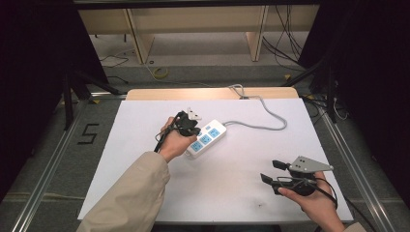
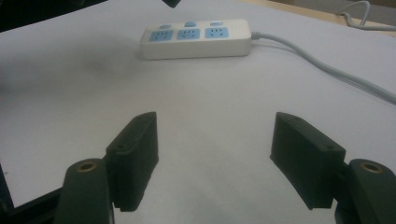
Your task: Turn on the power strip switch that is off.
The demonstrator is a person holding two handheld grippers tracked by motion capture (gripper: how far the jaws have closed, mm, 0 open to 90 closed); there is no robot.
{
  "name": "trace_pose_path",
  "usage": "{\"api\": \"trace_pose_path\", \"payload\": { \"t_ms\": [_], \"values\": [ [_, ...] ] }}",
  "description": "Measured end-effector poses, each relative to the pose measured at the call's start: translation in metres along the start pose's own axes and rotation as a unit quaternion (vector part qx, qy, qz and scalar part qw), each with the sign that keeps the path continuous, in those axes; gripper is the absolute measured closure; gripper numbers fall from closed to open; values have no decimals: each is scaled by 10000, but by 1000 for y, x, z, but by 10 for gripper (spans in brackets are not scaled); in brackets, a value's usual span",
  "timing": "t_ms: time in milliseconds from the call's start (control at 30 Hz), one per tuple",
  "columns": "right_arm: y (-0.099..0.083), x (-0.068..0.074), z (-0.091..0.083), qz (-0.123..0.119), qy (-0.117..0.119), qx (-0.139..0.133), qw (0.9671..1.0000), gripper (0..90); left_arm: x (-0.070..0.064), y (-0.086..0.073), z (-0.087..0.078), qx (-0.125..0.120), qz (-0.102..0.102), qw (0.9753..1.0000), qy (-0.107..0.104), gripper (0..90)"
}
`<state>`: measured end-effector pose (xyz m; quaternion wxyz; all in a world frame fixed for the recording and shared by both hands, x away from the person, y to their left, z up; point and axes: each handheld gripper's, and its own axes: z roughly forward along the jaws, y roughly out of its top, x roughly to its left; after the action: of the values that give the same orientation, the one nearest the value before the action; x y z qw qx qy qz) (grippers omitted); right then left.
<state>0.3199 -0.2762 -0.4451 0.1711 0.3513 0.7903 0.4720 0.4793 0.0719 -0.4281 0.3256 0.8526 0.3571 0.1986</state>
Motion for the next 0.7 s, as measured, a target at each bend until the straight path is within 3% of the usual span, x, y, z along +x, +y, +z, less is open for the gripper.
{"api": "trace_pose_path", "payload": {
  "t_ms": [700],
  "values": [
    [0, 0, 0, -16, 13, 7, 10000, 322, 3, 9, 10, 121, -36, 9999, 2, 899]
  ]
}}
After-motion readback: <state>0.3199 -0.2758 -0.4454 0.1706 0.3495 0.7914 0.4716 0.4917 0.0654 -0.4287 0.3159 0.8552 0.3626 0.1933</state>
